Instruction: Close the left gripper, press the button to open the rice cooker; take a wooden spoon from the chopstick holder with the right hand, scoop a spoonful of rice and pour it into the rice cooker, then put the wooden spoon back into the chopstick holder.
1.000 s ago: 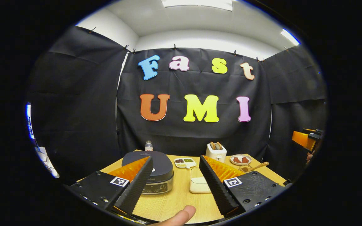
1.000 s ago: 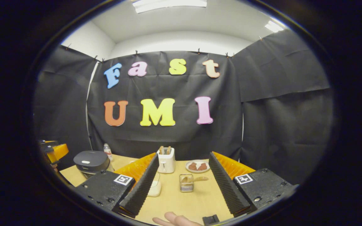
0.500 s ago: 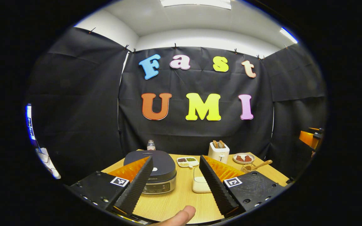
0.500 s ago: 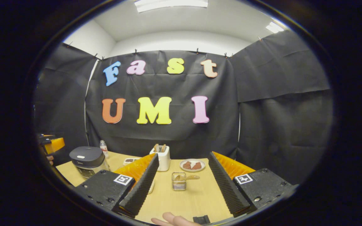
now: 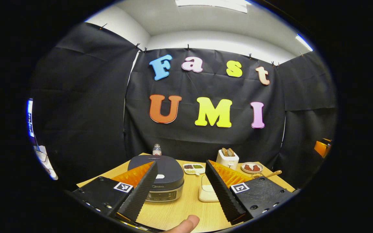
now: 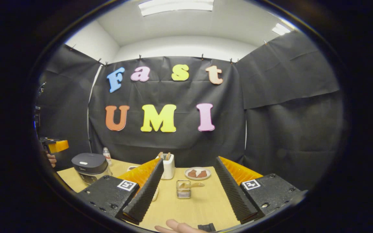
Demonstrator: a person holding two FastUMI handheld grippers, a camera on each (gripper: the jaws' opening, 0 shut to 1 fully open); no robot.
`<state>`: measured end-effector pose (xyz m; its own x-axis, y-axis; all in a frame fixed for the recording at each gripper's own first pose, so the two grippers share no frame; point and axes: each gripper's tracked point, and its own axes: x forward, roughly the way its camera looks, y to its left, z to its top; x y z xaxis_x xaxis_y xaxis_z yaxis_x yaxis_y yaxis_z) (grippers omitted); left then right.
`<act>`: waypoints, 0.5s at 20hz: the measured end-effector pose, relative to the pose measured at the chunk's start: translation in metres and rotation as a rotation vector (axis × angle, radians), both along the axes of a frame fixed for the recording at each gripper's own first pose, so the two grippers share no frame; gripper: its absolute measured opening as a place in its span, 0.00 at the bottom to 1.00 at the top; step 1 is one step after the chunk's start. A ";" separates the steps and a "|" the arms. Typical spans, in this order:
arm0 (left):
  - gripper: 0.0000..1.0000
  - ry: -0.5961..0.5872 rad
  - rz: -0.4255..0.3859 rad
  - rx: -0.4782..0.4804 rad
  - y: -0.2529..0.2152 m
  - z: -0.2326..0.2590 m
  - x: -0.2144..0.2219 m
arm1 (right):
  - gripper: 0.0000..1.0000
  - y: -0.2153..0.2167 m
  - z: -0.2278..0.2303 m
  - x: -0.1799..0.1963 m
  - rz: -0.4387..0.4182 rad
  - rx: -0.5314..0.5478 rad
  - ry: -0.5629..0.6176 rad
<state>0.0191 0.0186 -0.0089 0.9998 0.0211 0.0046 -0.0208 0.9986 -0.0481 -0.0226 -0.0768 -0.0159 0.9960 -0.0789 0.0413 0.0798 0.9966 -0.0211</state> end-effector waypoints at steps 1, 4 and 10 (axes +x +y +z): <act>0.93 0.010 0.016 -0.004 0.007 -0.003 0.004 | 1.00 0.001 -0.003 0.000 0.004 0.002 0.001; 0.82 0.031 0.031 -0.004 0.017 -0.010 0.018 | 0.98 0.000 -0.009 0.003 0.004 -0.001 0.006; 0.39 0.082 0.070 -0.003 0.040 -0.025 0.050 | 1.00 -0.002 -0.026 0.013 0.011 0.011 0.039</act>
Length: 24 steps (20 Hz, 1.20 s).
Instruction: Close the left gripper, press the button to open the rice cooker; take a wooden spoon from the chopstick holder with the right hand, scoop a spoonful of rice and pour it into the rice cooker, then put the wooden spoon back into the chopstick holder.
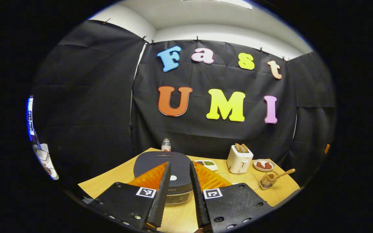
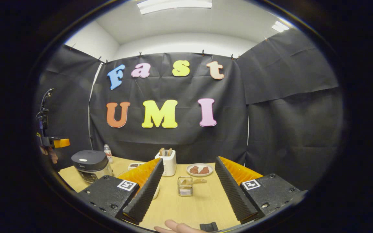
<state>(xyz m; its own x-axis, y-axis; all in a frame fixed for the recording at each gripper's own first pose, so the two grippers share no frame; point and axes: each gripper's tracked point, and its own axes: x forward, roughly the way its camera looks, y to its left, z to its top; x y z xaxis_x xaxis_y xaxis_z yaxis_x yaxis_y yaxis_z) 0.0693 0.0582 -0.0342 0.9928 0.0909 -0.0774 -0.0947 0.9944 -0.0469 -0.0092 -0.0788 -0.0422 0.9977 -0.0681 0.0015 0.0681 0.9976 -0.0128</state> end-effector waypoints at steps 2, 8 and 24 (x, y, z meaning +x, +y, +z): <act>0.24 0.047 0.025 0.004 0.010 -0.014 0.014 | 0.98 -0.001 -0.006 0.003 0.001 0.003 0.012; 0.00 0.283 0.060 0.038 0.035 -0.076 0.052 | 0.98 0.002 -0.025 0.010 0.018 -0.020 0.034; 0.01 0.424 0.076 -0.080 0.041 -0.113 0.072 | 1.00 -0.002 -0.061 0.005 0.048 -0.058 0.049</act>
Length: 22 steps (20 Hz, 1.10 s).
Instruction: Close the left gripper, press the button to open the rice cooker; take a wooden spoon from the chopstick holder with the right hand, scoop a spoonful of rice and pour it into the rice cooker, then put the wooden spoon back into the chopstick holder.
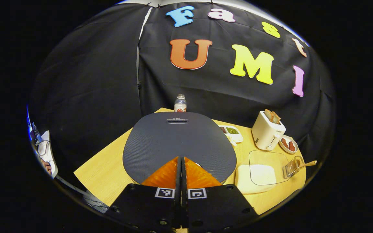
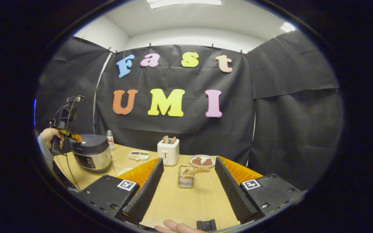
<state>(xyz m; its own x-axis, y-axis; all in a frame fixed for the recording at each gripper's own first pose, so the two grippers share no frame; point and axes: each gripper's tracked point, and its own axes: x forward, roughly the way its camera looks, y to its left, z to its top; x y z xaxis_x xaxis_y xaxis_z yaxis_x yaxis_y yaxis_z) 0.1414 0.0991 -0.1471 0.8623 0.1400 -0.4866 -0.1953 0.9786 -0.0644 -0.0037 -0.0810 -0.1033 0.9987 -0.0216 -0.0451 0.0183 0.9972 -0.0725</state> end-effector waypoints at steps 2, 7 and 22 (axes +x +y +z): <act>0.02 -0.006 -0.010 -0.017 -0.001 -0.001 -0.001 | 0.98 -0.004 -0.005 0.003 -0.005 0.014 0.009; 0.01 -0.040 0.005 0.056 0.002 -0.004 -0.002 | 1.00 -0.008 -0.022 0.008 -0.020 0.041 0.061; 0.97 -0.347 0.051 0.039 -0.003 0.106 -0.050 | 1.00 -0.001 -0.055 -0.001 -0.021 0.015 0.126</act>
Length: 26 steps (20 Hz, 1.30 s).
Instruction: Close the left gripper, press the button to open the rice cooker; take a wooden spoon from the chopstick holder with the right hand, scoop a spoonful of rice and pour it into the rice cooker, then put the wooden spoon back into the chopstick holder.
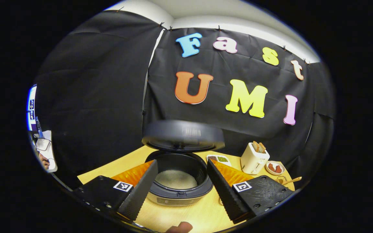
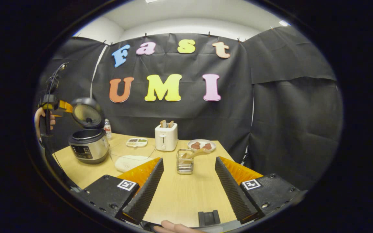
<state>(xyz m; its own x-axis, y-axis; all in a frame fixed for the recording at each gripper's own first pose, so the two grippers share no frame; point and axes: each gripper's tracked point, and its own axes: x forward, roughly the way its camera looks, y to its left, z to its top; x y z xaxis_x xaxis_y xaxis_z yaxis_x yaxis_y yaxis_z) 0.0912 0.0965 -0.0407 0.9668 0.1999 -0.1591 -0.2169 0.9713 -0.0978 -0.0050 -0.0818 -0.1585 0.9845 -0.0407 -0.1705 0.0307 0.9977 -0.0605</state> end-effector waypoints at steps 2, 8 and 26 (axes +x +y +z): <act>0.82 -0.040 -0.018 0.030 -0.005 0.012 -0.008 | 0.98 0.004 -0.004 0.002 0.002 -0.009 0.001; 0.94 -0.091 -0.049 0.120 -0.024 0.019 -0.042 | 1.00 0.006 -0.019 0.032 0.009 0.025 -0.017; 0.94 -0.199 -0.225 0.240 -0.103 -0.021 -0.104 | 1.00 -0.039 -0.117 0.212 -0.168 0.130 0.067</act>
